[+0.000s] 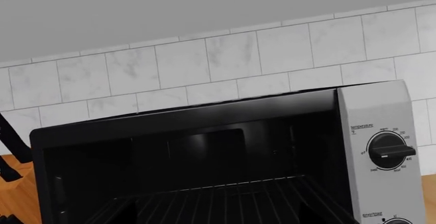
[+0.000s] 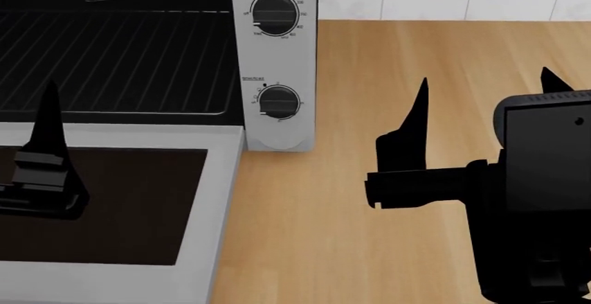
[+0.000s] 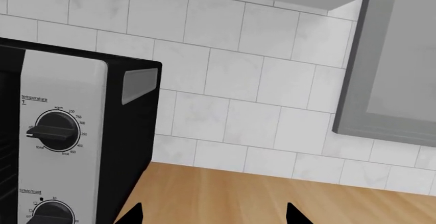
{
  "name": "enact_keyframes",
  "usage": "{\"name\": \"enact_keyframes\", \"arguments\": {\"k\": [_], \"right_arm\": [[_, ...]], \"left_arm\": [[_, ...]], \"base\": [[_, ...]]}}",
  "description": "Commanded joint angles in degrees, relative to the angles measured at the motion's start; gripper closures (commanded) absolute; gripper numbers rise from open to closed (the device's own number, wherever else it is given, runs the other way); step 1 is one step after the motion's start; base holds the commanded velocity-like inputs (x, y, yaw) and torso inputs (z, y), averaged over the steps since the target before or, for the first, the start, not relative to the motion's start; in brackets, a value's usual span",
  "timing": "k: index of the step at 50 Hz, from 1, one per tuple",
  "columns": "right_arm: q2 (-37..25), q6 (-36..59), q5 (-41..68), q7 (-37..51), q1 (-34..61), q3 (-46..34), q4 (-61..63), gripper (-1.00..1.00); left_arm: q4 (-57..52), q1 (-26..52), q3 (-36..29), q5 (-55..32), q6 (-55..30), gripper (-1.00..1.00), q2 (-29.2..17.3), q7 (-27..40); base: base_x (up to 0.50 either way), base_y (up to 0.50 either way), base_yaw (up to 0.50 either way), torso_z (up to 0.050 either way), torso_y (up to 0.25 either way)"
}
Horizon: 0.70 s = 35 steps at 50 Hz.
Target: Fully slide the toaster oven rack0 out.
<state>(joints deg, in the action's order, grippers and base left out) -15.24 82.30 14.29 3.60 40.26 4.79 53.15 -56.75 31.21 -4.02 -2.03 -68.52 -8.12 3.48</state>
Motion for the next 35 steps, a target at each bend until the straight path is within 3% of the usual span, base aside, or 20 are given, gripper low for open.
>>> {"name": "enact_keyframes", "arguments": {"k": [1,12,20,22,24,26,27,35], "right_arm": [[-0.1,0.0,0.4,0.2,0.1,0.1,0.2,-1.0],[0.0,0.7,1.2,0.0,0.4,0.7,0.7,-1.0],[-0.4,0.1,1.8,-0.5,-0.1,1.8,0.6,-1.0],[-0.4,-0.1,1.8,-0.4,-0.2,1.8,0.2,-1.0],[-0.4,0.6,1.9,-0.4,0.2,1.9,0.5,-1.0],[-0.4,1.0,2.0,-0.1,0.7,1.6,0.7,-1.0],[-0.6,0.6,1.9,0.1,0.6,1.2,0.3,-1.0],[-0.8,1.0,2.1,0.4,0.8,0.9,0.5,-1.0]], "left_arm": [[-0.5,0.0,0.1,-0.6,-0.3,-1.0,-0.2,0.2],[-1.0,0.8,0.6,-1.4,-2.7,-1.0,-0.5,0.0],[-3.2,6.5,-12.5,3.6,-9.8,-1.0,-15.2,2.1],[-3.2,8.2,-15.1,7.4,-11.7,-1.0,-16.7,-0.9],[-3.2,9.0,-19.7,18.6,-12.0,-1.0,-16.5,-9.5],[-3.2,11.1,-29.1,33.5,-14.4,-1.0,-17.3,-17.8],[-3.2,13.0,-33.4,36.7,-16.1,-1.0,-18.4,-19.9],[2.8,17.9,-40.2,36.7,-15.5,-1.0,-21.8,-24.7]], "base": [[0.33,0.0,0.0,0.0,0.0],[0.08,0.0,0.0,0.0,0.001],[0.0,0.0,0.0,0.0,0.0],[0.0,0.0,0.0,0.0,0.0],[0.0,0.0,0.0,0.0,0.0],[0.0,0.0,0.0,0.0,0.0],[0.0,0.0,0.0,0.0,0.0],[0.0,0.0,0.0,0.0,0.0]]}}
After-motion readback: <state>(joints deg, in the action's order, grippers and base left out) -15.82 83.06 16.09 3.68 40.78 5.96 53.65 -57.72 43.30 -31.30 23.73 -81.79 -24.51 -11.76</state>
